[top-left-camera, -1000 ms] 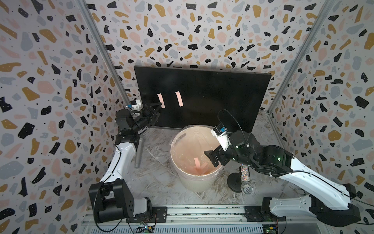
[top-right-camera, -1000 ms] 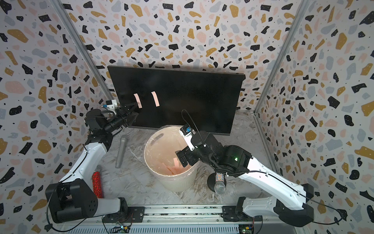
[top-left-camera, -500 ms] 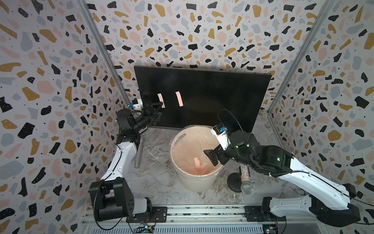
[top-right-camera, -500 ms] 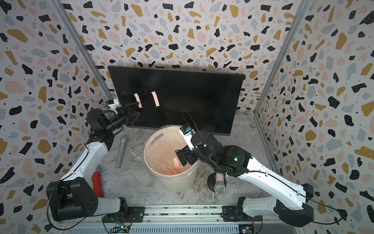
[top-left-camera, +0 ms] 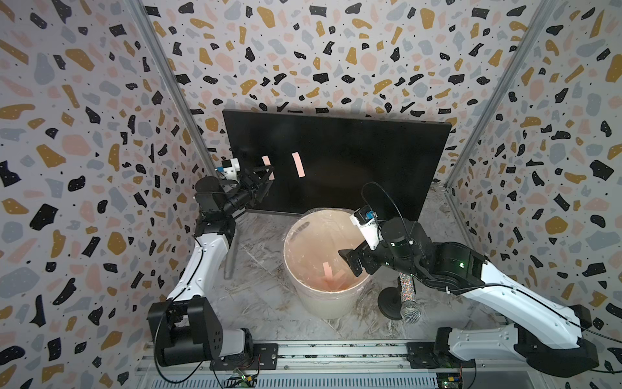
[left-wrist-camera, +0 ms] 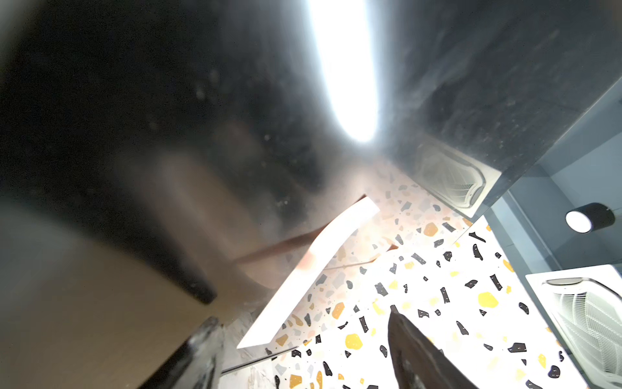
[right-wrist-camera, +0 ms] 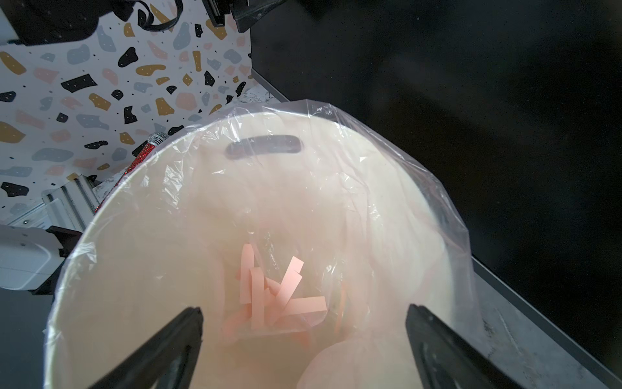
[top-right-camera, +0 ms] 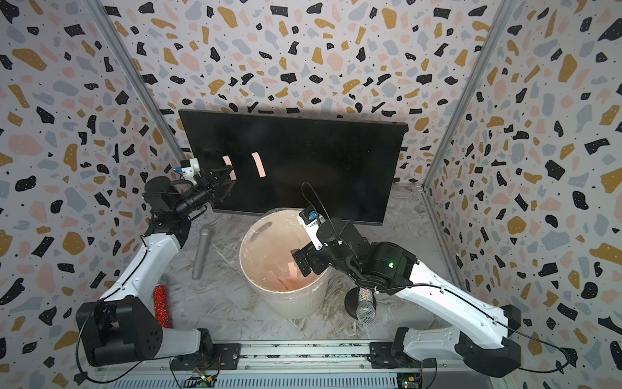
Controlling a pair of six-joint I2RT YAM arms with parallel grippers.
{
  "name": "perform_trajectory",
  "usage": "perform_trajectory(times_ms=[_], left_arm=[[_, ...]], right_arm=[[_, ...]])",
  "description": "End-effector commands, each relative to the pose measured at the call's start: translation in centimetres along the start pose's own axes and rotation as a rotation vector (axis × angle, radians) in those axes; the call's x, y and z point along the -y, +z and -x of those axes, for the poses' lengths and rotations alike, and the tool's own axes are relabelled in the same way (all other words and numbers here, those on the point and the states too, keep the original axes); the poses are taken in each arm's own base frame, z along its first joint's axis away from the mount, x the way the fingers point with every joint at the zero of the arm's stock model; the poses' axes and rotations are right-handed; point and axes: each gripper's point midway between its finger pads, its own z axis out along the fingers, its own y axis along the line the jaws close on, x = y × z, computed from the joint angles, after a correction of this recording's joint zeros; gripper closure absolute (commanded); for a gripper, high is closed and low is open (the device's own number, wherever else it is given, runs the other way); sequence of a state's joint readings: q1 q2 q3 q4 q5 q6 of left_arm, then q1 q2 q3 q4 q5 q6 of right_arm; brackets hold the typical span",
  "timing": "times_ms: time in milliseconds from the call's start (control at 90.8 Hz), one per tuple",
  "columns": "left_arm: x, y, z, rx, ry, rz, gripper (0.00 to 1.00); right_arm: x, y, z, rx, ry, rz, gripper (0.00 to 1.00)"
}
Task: Remove the sticky note from the monitor
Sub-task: Tear off the sticky note from the monitor.
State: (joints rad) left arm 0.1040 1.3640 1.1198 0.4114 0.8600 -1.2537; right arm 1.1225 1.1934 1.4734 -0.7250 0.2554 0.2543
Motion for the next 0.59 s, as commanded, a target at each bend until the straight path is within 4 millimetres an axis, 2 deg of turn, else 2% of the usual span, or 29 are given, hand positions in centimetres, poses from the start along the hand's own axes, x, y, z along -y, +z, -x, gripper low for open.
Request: perform_trajectory(times_ms=[0,374,584], left_arm=[[3.01,0.06,0.35,-0.007,0.073,-0.071,0.27],[3.26,0.02,0.36,-0.008,0.058,-0.079,0.47],[3.05,0.00,0.29,-0.011,0.042,-0.073,0.68]], right_arm=[[0.26,-0.95,0.63,0.036,0.023,-0.002,0.00],[0.21,-1.12,0.59,0.038,0.033,0.004,0.00],[0.22,-1.23,0.55,0.039,0.042,0.007,0.00]])
